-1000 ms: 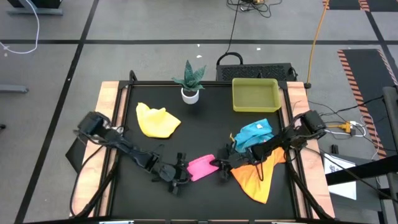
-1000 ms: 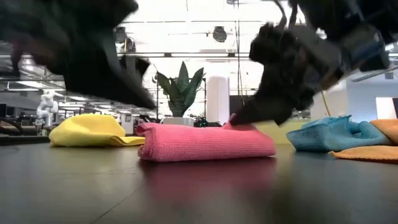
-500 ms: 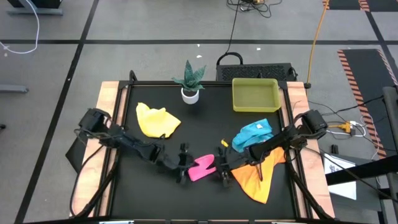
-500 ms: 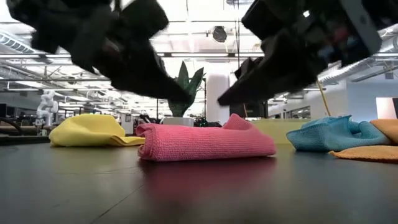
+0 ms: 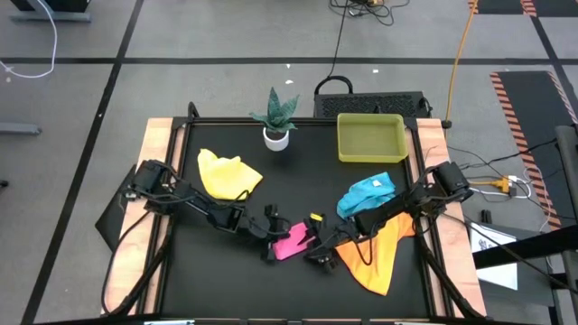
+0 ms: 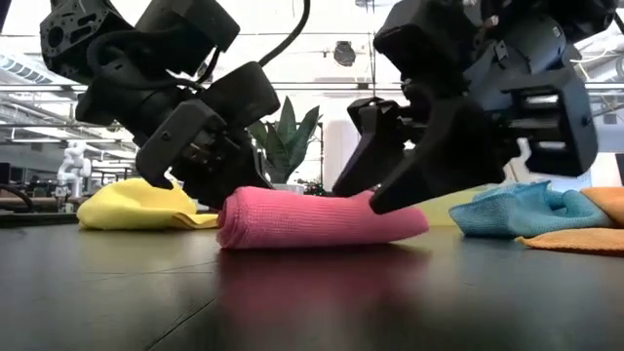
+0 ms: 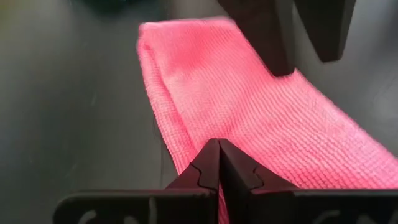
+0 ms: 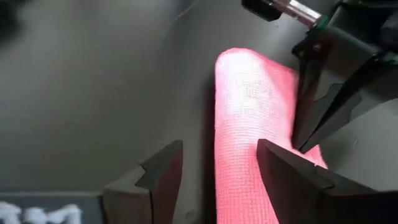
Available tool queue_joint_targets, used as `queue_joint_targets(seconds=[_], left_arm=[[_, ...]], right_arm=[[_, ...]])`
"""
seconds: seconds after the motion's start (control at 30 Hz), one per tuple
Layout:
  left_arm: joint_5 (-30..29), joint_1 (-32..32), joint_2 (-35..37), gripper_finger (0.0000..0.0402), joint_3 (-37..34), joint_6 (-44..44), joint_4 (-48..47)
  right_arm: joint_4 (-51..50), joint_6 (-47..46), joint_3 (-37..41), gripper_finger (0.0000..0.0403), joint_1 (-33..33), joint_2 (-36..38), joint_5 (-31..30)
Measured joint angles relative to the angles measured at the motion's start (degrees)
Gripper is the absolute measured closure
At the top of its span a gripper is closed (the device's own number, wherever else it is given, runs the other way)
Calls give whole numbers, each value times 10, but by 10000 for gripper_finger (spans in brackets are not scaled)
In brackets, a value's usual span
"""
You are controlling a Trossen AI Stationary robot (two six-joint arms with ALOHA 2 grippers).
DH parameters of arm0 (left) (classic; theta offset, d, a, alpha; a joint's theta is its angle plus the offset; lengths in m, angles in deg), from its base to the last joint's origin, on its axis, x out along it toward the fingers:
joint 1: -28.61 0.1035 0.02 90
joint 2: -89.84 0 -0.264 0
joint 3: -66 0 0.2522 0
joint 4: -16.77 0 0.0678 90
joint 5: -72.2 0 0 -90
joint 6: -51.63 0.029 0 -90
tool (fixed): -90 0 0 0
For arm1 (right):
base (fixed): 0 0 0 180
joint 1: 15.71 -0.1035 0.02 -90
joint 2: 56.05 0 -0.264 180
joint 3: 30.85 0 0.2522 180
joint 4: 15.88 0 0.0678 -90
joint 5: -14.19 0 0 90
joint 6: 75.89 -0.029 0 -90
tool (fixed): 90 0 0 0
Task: Fold microfiber towels
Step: Put the folded pink microfiber cloth into the yellow bin
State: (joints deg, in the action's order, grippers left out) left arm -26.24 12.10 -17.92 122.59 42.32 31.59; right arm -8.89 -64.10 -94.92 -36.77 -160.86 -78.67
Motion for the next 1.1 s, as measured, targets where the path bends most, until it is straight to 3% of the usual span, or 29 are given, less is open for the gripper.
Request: queue_joint_targets(seconds=[0.2,0.37,0.67,0.8,1.1], left_arm=[[0,0,0,389,0,0,1],[0,0,0,394,0,1,0],[0,0,0,387,0,1,-6],[0,0,0,398,0,1,-9],[0,0,0,392,0,-1,-9]], right_arm=[[8,16,0,236,3,-11,-6],[37,32,0,243,4,-37,-47],[48,55,0,172,2,-42,-63],[47,77,0,163,-2,-42,-90],[70,108,0,242,0,-42,-91]])
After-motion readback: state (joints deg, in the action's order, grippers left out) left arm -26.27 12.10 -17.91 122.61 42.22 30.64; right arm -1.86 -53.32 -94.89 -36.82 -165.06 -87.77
